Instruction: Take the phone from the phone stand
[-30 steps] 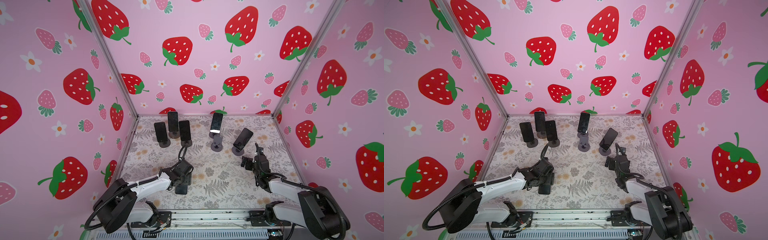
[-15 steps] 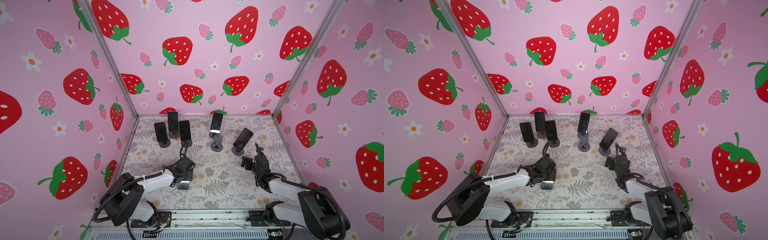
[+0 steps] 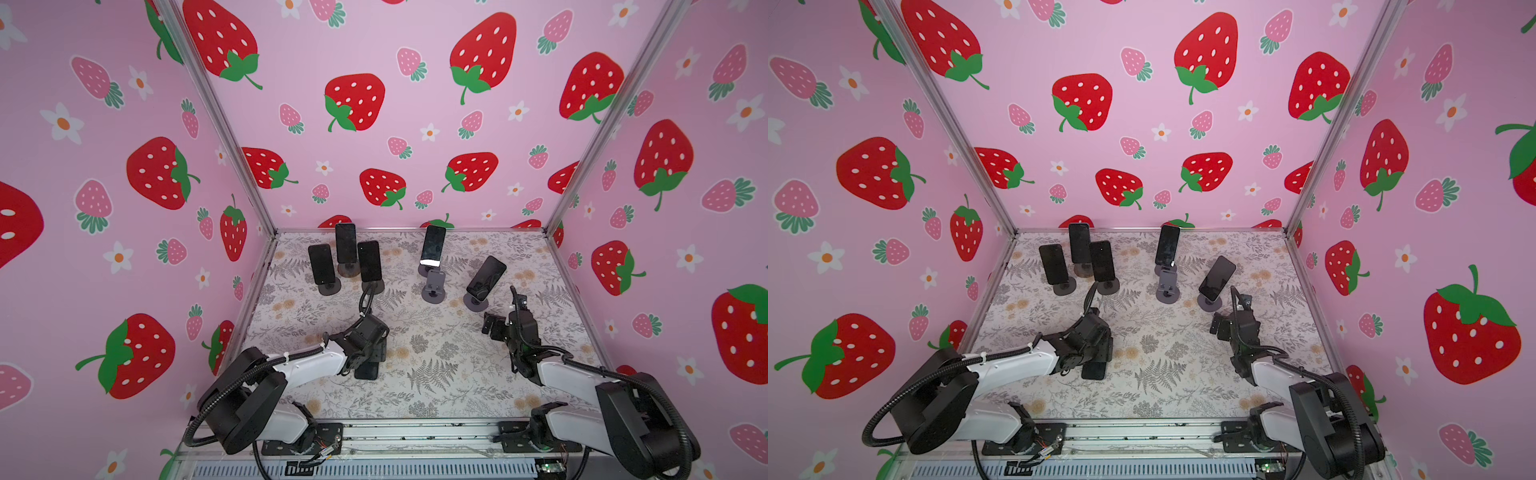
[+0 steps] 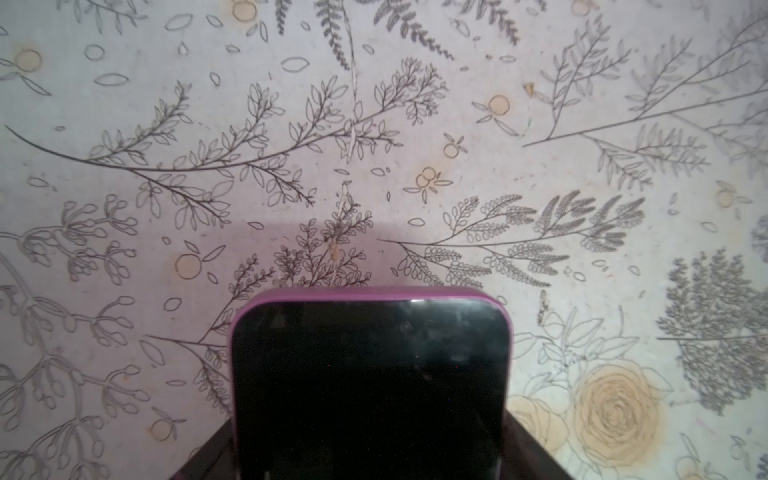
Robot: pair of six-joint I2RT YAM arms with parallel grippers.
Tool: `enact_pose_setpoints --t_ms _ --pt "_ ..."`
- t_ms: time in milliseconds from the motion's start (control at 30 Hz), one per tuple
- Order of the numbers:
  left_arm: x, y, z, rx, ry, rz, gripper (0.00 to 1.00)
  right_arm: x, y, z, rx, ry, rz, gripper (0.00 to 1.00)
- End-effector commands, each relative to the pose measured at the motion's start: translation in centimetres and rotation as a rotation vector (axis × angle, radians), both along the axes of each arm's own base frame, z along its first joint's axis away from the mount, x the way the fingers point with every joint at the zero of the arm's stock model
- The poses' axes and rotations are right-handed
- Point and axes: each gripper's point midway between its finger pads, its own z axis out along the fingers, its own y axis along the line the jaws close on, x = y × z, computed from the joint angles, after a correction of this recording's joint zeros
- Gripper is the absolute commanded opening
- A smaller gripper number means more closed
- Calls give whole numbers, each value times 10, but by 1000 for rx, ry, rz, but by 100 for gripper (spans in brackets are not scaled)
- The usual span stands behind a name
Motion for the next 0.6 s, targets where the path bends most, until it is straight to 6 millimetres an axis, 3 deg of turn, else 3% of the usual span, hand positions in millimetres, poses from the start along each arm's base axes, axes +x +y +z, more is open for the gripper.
enact_pose_setpoints --t_ms 0,567 --pt "-33 17 -33 44 146 9 78 2 0 6 7 -12 -14 100" --pt "-39 19 -41 95 232 18 78 2 0 5 6 -11 -13 100"
